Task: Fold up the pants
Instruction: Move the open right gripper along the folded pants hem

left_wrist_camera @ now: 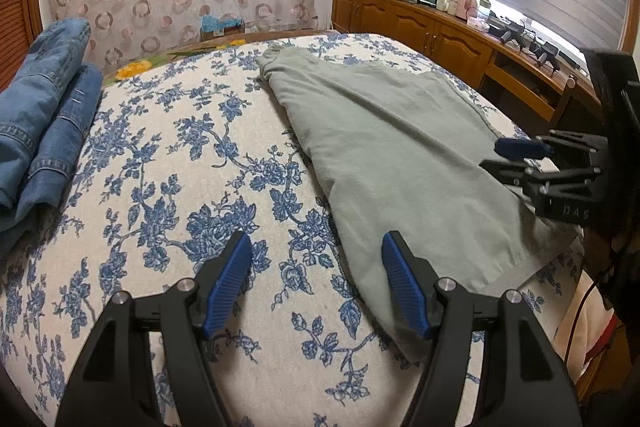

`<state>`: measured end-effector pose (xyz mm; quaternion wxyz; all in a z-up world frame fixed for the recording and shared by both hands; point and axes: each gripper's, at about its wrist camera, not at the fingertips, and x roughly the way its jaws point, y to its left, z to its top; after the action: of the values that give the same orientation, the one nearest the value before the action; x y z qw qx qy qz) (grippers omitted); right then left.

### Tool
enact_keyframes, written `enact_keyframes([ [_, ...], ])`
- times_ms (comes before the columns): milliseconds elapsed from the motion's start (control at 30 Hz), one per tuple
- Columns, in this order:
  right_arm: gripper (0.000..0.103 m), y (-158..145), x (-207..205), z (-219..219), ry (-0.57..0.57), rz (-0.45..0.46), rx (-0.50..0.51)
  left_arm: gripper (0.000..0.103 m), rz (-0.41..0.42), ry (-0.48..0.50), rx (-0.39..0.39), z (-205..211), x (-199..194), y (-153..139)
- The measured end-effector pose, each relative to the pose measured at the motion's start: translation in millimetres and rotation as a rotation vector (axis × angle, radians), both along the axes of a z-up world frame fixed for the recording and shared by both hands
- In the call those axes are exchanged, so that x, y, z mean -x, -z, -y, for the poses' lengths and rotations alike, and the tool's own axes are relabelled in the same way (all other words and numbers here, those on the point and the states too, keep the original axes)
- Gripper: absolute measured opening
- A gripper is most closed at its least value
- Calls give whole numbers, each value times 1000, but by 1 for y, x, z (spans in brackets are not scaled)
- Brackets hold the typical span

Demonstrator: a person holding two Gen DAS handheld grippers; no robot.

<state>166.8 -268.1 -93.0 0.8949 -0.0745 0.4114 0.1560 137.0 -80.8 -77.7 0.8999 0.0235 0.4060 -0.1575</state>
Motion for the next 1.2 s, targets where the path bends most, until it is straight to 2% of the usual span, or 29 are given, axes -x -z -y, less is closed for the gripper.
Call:
enact_keyframes([
  [133,50,-4,16,0,6,16,8,68,14,19,27,0,14,-7],
  [233,50,-9,33,4,-13,19,-42,68,33,36,44,4,28,-13],
  [333,50,-12,50,9,0,29,-49,67,41,57,60,7,40,-16],
  [400,50,-12,61,14,10,36,-51,64,38,72,73,7,47,-15],
  [567,49,-8,81,30,56,25,-81,48,21,88,88,11,56,-9],
  [900,49,-9,97,39,59,33,-131,46,10,87,56,24,60,5],
  [967,50,-8,98,39,58,34,-140,25,35,98,73,24,63,3],
  [1067,49,-7,99,38,46,39,-146,19,72,96,56,26,66,-1],
  [1200,49,-7,99,38,45,33,-160,16,66,82,55,21,64,-3],
])
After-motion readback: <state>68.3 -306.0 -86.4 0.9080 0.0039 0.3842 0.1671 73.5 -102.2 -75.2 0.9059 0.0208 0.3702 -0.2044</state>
